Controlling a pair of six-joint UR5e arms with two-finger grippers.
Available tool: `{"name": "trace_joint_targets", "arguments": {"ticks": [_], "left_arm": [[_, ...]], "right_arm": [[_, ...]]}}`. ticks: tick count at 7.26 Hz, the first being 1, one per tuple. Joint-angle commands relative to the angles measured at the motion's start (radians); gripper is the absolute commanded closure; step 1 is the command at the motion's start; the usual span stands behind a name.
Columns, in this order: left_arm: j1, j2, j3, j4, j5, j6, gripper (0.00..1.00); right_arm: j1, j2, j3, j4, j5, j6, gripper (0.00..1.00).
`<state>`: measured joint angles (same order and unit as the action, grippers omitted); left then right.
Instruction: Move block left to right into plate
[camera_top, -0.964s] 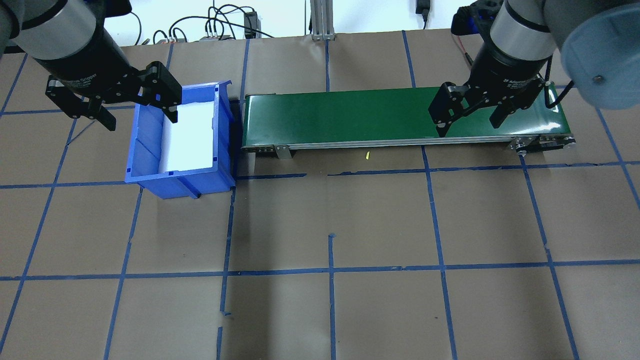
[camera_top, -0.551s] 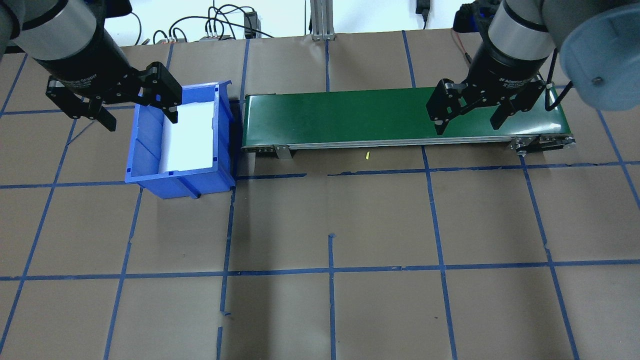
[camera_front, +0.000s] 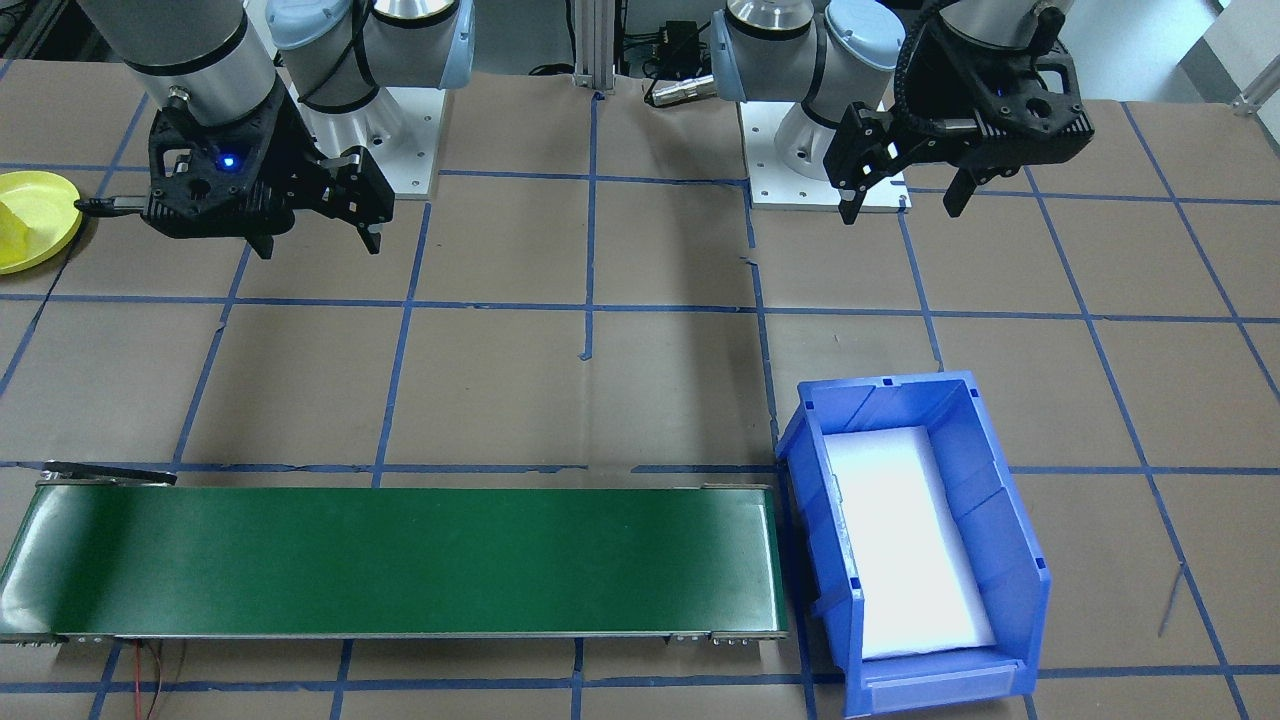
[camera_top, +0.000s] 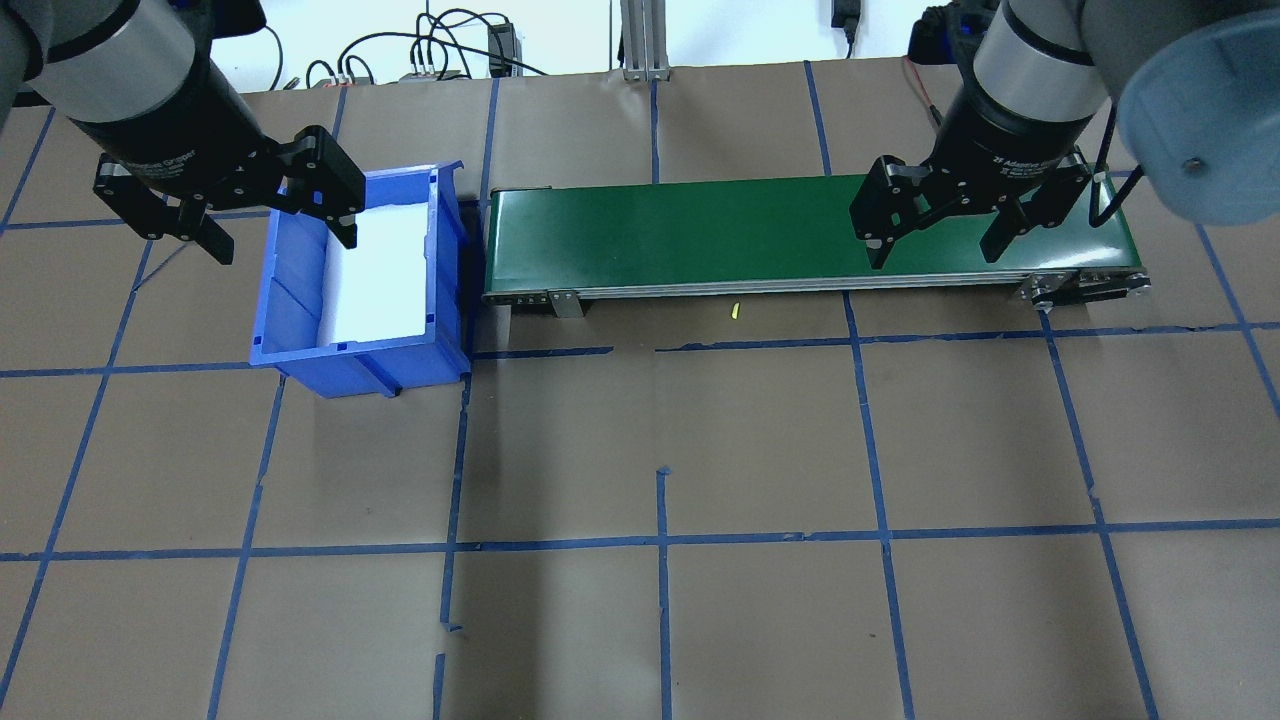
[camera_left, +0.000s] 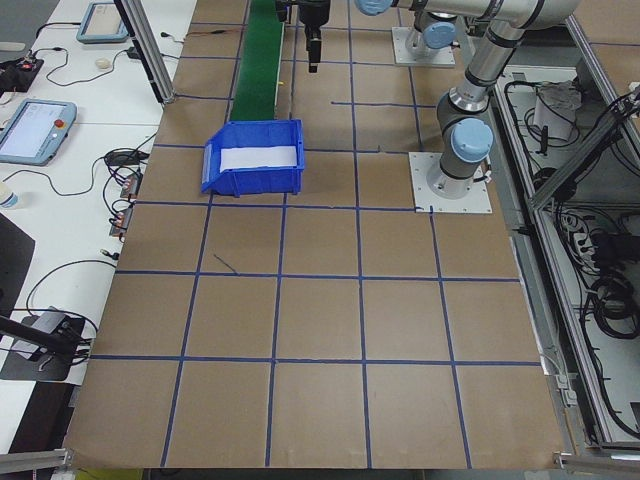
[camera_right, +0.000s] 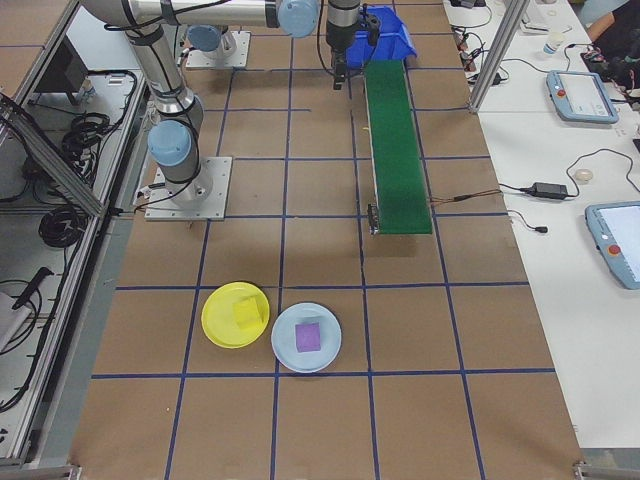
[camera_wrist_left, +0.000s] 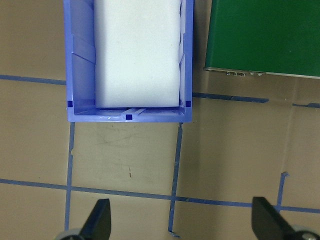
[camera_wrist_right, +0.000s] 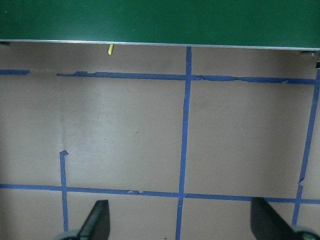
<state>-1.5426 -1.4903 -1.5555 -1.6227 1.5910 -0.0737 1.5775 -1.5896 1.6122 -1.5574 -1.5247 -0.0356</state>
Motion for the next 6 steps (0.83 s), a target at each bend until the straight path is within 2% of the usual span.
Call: {"name": "trace_joint_targets", "arguments": {"ticks": [1, 6], "left_arm": [[-0.001, -0.001, -0.012, 0.001, -0.005, 0.008, 0.0], [-0.001, 0.001, -0.023, 0.003, -0.002, 0.071, 0.0]], "right_arm": [[0.004, 0.0, 0.002, 0.0, 0.0, 0.013, 0.0], [0.003, -0.007, -0.001, 0.033, 0.017, -0.013, 0.0]]}}
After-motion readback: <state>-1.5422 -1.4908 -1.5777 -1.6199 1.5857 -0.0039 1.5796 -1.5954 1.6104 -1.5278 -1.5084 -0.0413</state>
